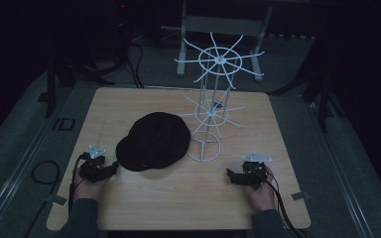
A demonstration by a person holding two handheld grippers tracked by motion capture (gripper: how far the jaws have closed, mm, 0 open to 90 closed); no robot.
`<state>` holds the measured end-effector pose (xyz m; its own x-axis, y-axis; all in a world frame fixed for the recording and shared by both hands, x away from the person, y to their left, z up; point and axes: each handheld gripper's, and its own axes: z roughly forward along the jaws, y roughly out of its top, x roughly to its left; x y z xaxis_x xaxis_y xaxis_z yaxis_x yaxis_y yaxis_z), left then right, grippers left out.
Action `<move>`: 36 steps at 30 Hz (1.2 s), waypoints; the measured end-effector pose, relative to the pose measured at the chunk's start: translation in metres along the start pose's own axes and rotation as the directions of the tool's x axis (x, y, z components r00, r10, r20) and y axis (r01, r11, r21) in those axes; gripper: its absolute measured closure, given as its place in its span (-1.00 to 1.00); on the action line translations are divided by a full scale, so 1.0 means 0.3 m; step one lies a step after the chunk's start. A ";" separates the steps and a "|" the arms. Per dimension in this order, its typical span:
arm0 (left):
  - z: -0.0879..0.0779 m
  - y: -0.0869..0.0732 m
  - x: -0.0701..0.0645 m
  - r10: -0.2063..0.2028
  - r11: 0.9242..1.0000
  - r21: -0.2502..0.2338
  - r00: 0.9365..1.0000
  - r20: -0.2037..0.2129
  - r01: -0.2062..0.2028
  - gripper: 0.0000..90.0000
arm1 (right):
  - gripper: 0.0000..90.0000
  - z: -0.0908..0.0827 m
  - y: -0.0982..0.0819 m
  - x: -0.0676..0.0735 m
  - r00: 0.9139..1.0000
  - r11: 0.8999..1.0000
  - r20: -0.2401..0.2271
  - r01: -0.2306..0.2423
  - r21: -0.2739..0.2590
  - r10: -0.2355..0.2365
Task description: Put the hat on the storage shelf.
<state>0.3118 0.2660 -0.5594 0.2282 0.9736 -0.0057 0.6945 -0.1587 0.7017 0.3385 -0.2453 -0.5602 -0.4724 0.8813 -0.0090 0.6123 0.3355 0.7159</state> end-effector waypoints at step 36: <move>-0.134 0.154 -0.060 0.112 0.993 -0.054 0.980 0.161 -0.105 -0.01 | -0.74 -0.001 -0.001 0.002 1.000 1.000 0.004 -0.004 0.000 0.004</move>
<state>0.3123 0.2476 -0.4983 0.4119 0.9103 -0.0416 0.6289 -0.2509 0.7359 0.3380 -0.2450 -0.5602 -0.4668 0.8843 -0.0088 0.6147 0.3317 0.7156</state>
